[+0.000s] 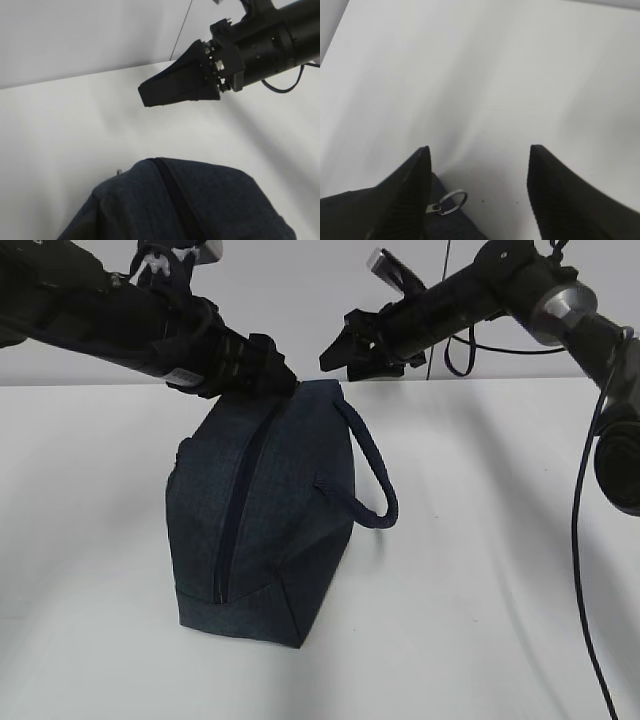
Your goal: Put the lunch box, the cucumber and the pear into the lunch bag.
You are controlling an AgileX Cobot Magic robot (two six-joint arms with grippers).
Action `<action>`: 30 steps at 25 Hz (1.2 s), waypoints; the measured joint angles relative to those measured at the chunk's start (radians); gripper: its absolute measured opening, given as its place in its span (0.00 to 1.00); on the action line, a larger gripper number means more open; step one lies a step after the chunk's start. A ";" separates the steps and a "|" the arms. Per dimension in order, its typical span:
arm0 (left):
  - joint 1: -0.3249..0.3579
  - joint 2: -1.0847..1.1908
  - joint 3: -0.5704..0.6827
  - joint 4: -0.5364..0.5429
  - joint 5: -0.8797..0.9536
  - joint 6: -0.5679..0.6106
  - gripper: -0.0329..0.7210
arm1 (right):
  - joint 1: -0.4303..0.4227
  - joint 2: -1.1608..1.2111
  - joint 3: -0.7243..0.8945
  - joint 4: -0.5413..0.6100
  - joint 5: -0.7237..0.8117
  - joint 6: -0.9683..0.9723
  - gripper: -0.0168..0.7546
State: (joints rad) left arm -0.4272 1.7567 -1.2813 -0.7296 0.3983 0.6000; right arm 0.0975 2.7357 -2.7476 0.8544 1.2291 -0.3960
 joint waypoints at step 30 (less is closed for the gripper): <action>0.319 -0.186 0.000 0.186 0.263 -0.073 0.70 | 0.137 -0.316 -0.188 -0.600 0.036 0.292 0.64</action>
State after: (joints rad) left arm -0.1085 1.5702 -1.2813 -0.5433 0.6612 0.5275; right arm 0.2343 2.4195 -2.9358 0.2541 1.2655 -0.1042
